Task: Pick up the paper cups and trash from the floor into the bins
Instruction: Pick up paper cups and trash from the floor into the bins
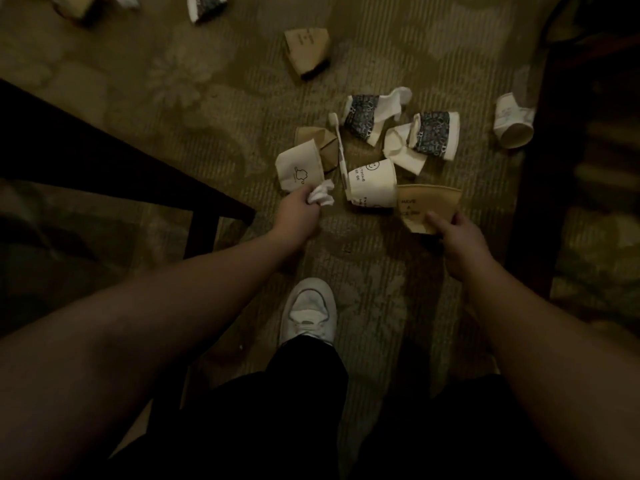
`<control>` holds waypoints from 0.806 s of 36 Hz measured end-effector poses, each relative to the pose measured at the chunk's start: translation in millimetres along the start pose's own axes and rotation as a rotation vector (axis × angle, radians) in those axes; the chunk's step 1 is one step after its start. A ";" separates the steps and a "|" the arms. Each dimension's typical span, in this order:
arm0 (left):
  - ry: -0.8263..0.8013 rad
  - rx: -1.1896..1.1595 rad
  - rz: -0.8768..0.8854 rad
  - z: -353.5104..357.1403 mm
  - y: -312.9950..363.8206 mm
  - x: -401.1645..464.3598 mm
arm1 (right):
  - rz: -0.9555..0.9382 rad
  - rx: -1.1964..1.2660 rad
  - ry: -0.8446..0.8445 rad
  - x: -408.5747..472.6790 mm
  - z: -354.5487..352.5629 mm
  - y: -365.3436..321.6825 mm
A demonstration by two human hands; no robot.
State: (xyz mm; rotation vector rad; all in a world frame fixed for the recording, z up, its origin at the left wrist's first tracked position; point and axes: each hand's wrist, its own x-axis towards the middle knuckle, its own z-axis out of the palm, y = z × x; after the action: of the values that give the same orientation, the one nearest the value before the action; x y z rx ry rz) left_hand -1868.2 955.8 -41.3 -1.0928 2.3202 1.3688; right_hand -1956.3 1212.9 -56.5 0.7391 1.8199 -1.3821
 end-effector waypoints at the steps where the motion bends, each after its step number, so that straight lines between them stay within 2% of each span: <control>1: 0.009 -0.053 -0.044 -3.1 0.0 2.2 | -0.003 0.037 -0.002 -1.4 -1.1 0.3; 6: 0.014 -0.122 -0.197 -16.9 1.7 12.1 | -0.016 0.125 -0.065 -9.0 8.7 -11.4; 13: 0.011 -0.161 -0.227 -25.0 3.4 25.7 | -0.074 -0.105 -0.150 8.7 50.6 -43.4; 19: 0.119 -0.208 -0.179 -27.2 1.6 34.9 | -0.188 -0.397 -0.100 20.8 86.8 -54.1; 25: 0.218 -0.069 -0.194 -22.8 5.9 56.1 | -0.266 -0.528 0.015 25.7 94.5 -52.7; 29: 0.216 0.011 -0.223 -25.0 5.6 69.7 | -0.311 -0.562 0.065 28.6 99.3 -49.4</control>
State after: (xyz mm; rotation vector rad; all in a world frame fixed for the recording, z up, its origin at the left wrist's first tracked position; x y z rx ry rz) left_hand -1916.4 903.0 -61.5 -1.5118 2.2577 1.2064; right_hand -1991.7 1104.7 -68.9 0.2146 2.2992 -0.9463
